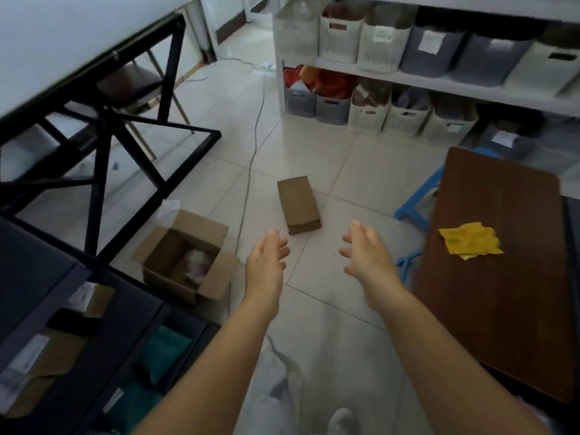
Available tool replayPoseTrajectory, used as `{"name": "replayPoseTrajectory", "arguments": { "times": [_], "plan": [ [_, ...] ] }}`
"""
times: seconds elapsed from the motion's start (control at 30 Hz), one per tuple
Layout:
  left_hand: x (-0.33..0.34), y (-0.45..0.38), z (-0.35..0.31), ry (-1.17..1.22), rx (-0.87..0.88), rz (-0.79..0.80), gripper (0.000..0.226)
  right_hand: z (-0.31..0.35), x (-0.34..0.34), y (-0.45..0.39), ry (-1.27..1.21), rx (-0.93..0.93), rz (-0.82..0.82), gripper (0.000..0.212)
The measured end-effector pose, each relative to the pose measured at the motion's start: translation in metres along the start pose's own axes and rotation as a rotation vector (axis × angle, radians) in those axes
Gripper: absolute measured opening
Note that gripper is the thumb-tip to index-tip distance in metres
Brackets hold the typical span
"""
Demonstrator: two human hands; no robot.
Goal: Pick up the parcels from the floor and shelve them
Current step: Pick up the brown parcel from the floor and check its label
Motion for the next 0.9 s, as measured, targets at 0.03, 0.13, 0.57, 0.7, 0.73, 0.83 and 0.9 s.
{"name": "replayPoseTrajectory", "arguments": {
  "times": [0.03,0.13,0.57,0.7,0.73,0.83,0.9],
  "plan": [
    [-0.006,-0.012,0.004,0.022,-0.016,-0.022,0.031,0.004,0.013,-0.007,0.027,0.018,0.022,0.040],
    [-0.022,-0.054,0.015,0.060,-0.056,-0.055,0.041,0.019,0.046,-0.034,0.078,0.048,0.042,0.046],
    [-0.046,-0.266,0.082,-0.033,-0.140,-0.079,0.025,0.053,0.170,-0.223,0.155,0.141,-0.022,0.057],
    [-0.028,-0.322,0.143,-0.086,-0.176,-0.105,0.019,0.031,0.182,-0.308,0.179,0.161,-0.056,0.056],
    [-0.023,-0.335,0.160,-0.092,-0.177,-0.105,0.019,0.023,0.185,-0.330,0.191,0.166,-0.056,0.057],
    [-0.006,-0.371,0.219,-0.106,-0.186,-0.099,0.022,-0.008,0.194,-0.397,0.225,0.181,-0.049,0.061],
    [0.007,-0.396,0.262,-0.124,-0.185,-0.090,0.025,-0.032,0.198,-0.443,0.235,0.186,-0.051,0.061]
  ]
}}
Point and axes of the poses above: each hand's wrist, its own y-axis away from the middle knuckle, its own x-axis out of the palm, z = x × y, the point moved 10 cm from there along -y, towards the middle knuckle, and after that the axes turned 14 degrees about x, right-handed, at the moved point
